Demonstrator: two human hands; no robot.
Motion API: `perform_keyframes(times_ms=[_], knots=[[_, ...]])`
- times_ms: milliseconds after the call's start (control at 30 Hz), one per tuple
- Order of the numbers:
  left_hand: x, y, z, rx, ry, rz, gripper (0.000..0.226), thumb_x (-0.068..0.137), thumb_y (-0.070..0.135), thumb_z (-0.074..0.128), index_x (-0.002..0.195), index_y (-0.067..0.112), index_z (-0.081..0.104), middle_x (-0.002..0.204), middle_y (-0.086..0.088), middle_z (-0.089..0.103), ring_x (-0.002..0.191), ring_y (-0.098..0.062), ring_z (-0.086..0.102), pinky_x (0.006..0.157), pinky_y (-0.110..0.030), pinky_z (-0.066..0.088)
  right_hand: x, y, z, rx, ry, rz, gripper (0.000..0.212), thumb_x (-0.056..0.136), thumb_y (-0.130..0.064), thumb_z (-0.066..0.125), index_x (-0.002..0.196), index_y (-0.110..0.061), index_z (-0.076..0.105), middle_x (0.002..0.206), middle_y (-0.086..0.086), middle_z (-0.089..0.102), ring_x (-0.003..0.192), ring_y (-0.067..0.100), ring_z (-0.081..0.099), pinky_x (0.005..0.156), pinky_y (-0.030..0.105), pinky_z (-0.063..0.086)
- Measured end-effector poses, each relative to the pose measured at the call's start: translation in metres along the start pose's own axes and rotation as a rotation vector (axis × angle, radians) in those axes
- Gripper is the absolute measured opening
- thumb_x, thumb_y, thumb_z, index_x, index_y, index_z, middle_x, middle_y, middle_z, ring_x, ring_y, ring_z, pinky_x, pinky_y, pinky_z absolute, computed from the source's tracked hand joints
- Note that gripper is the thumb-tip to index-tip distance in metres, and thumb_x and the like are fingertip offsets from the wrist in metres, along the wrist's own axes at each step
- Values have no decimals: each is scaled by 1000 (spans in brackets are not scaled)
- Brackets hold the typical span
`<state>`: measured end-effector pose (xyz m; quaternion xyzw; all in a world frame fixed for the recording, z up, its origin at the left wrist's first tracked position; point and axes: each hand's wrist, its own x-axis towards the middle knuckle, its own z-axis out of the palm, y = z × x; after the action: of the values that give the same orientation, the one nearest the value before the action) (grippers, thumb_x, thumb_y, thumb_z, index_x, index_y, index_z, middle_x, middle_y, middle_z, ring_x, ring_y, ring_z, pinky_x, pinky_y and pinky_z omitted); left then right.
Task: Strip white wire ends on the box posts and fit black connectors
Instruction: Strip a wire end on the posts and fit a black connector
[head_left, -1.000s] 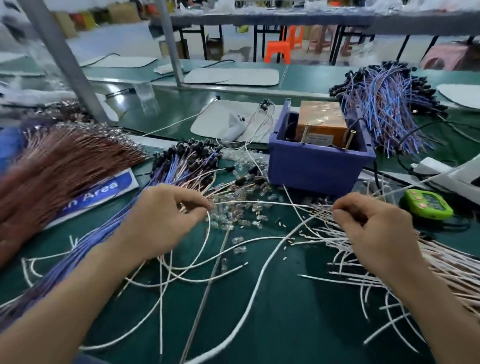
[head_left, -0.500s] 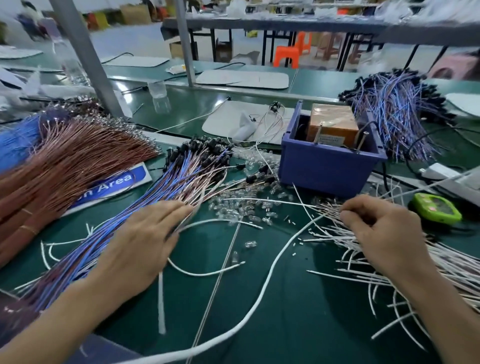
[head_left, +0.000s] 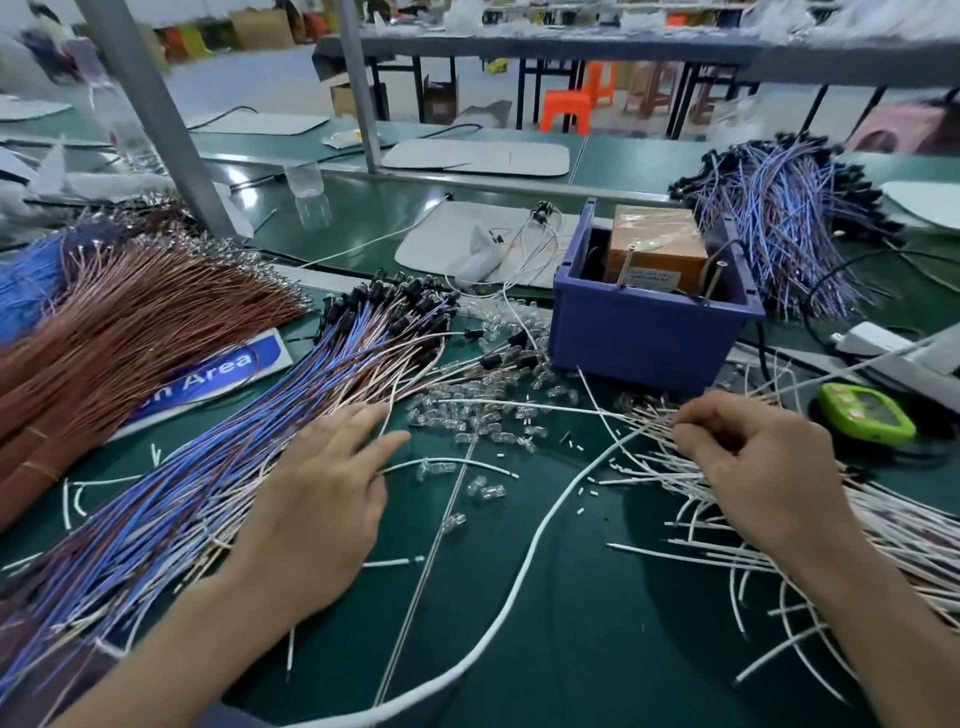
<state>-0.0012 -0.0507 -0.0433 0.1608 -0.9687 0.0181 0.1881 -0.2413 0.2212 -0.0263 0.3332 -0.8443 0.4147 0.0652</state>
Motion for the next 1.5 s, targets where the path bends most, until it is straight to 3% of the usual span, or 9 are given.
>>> perform_keyframes(times_ms=[100, 233, 367, 467, 600, 733, 900, 1100, 1500], knots=[[4, -35, 1, -2, -13, -43, 42, 94, 2, 57, 133, 15, 67, 143, -7, 59, 133, -29, 52, 115, -44, 38, 1, 0, -2, 19, 8, 3, 27, 86, -19, 77, 89, -44, 68, 73, -20, 69, 69, 7, 64, 63, 20, 47], [12, -61, 0, 2, 34, -56, 43, 90, 1, 53, 126, 17, 71, 138, -5, 61, 126, -27, 53, 110, -41, 36, 1, 1, -2, 30, 9, 0, 28, 86, -18, 77, 90, -45, 67, 75, -18, 69, 69, 9, 63, 65, 25, 47], [18, -56, -6, 17, 2, -157, 44, 82, -11, 69, 119, 13, 76, 134, -9, 64, 124, -35, 58, 109, -52, 45, 1, 0, -2, 41, 15, -2, 24, 87, -20, 75, 88, -43, 67, 73, -17, 69, 67, 8, 62, 64, 24, 47], [24, -25, -14, 50, 29, -205, 41, 74, -6, 77, 111, 13, 79, 136, -10, 64, 124, -35, 58, 107, -51, 43, 2, 1, -2, 45, 28, 6, 22, 87, -17, 76, 83, -38, 69, 70, -15, 68, 64, 9, 61, 60, 23, 46], [43, 44, -18, -135, 159, -58, 33, 74, 1, 81, 103, 17, 80, 129, -3, 69, 118, -25, 60, 107, -36, 36, 3, 3, -2, 37, 44, 7, 23, 88, -16, 76, 78, -35, 69, 69, -13, 68, 64, 11, 61, 60, 25, 47], [75, 105, -11, -432, 174, 37, 31, 82, 7, 77, 112, 18, 77, 127, 2, 69, 120, -16, 56, 112, -22, 29, 3, 4, -2, 49, 82, 21, 18, 89, -17, 75, 84, -33, 70, 70, -13, 68, 64, 11, 62, 60, 26, 46], [113, 152, 4, -541, 113, 136, 41, 91, 25, 70, 132, 23, 69, 133, 5, 68, 128, -12, 55, 111, -23, 28, 3, -1, -6, -11, 100, -63, 15, 92, -20, 71, 94, -33, 65, 84, -18, 68, 69, 8, 64, 65, 30, 51], [124, 160, 27, -691, 66, 80, 24, 95, 30, 68, 117, 28, 77, 111, 9, 77, 103, -12, 69, 95, -36, 52, 5, 2, -15, -37, 125, -94, 12, 94, -19, 70, 90, -31, 65, 74, -14, 67, 68, 8, 63, 63, 26, 48], [122, 144, 37, -654, 349, -30, 14, 86, 40, 71, 92, 32, 80, 85, 18, 77, 86, -2, 66, 72, -18, 48, 7, 4, -19, 14, 203, -26, 14, 92, -13, 73, 87, -25, 70, 71, -10, 68, 65, 12, 62, 61, 31, 47]])
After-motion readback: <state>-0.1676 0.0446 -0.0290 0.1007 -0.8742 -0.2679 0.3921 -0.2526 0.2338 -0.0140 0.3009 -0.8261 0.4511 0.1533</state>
